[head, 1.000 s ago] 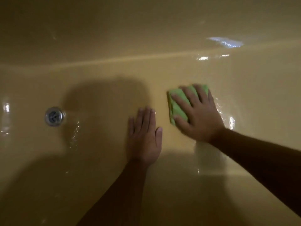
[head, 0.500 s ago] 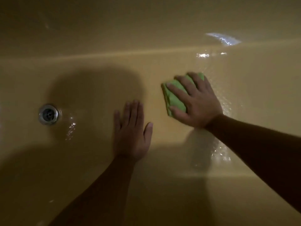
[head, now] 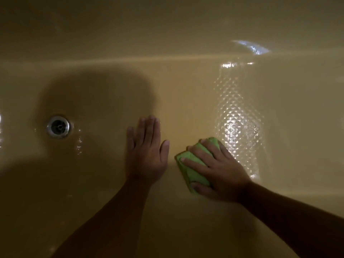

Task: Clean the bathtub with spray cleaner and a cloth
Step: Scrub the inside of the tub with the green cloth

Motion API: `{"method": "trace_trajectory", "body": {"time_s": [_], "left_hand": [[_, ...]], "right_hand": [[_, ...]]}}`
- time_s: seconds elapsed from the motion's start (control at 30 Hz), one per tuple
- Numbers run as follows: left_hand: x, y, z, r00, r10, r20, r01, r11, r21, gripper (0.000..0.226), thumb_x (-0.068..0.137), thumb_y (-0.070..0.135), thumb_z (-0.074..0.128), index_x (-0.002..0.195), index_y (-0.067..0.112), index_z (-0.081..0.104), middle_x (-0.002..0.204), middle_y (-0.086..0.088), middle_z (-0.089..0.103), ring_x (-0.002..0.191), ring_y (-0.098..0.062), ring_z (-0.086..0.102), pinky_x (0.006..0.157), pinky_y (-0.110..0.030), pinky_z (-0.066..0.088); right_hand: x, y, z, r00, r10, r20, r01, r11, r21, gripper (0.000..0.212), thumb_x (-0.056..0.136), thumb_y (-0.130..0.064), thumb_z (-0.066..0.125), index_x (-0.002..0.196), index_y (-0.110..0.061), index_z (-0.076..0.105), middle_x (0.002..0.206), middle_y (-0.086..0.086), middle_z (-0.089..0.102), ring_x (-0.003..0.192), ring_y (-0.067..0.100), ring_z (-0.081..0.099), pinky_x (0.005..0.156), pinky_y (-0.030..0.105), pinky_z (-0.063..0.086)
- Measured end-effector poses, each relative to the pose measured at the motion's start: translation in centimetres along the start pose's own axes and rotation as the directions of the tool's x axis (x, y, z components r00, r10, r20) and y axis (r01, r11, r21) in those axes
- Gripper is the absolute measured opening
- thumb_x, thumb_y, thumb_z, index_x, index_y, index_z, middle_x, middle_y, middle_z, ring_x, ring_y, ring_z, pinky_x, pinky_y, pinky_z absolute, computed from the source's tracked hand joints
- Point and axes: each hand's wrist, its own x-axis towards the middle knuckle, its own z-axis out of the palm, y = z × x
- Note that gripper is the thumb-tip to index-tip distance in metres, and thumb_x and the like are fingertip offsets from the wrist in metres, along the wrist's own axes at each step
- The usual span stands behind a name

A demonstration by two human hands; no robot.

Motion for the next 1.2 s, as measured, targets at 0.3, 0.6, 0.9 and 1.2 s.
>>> {"method": "trace_trajectory", "body": {"time_s": [0.3, 0.6, 0.9, 1.2], "left_hand": [[1.5, -1.7, 0.2, 0.997, 0.043, -0.061, -0.044, 0.999, -0.028, 0.07, 0.106, 0.05, 0.031, 0.164, 0.012, 0.021, 0.172, -0.005, 0.018, 0.16, -0.028, 0.011, 0.125, -0.059, 0.012], [-1.3, -2.6, -0.2, 0.999, -0.006, 0.043, 0.007, 1.0, -0.028, 0.067, 0.109, 0.049, 0.02, 0.165, 0.012, 0.019, 0.172, -0.005, 0.014, 0.16, -0.027, 0.007, 0.126, -0.057, 0.014], [-0.3, -3.8, -0.1, 0.999, 0.002, 0.041, 0.0, 0.998, -0.057, 0.068, 0.108, 0.05, 0.022, 0.166, 0.016, 0.014, 0.173, -0.001, 0.011, 0.161, -0.024, 0.001, 0.125, -0.06, 0.011], [0.8, -4.8, -0.4, 0.999, 0.025, 0.048, -0.024, 1.0, -0.014, 0.069, 0.108, 0.051, 0.018, 0.165, 0.014, 0.015, 0.173, -0.003, 0.013, 0.16, -0.027, 0.007, 0.126, -0.058, 0.012]], "right_hand": [[15.2, 10.0, -3.7, 0.925, 0.211, -0.315, -0.243, 0.968, -0.067, 0.07, 0.094, -0.062, 0.054, 0.155, -0.03, 0.045, 0.158, 0.008, 0.046, 0.147, 0.044, 0.034, 0.117, 0.065, 0.029], [4.7, -2.2, 0.1, 0.976, 0.203, -0.081, -0.197, 0.978, 0.067, 0.07, 0.097, -0.064, 0.044, 0.16, -0.033, 0.036, 0.165, 0.006, 0.036, 0.153, 0.043, 0.024, 0.12, 0.068, 0.022], [10.3, 1.4, -0.4, 0.978, 0.121, -0.167, -0.126, 0.992, -0.025, 0.07, 0.09, -0.065, 0.058, 0.152, -0.03, 0.052, 0.155, 0.007, 0.05, 0.142, 0.044, 0.041, 0.114, 0.063, 0.032], [18.2, 4.1, -2.4, 0.866, 0.382, -0.322, -0.386, 0.921, 0.056, 0.071, 0.097, -0.061, 0.05, 0.16, -0.034, 0.035, 0.166, 0.004, 0.033, 0.154, 0.04, 0.02, 0.123, 0.064, 0.015]]}}
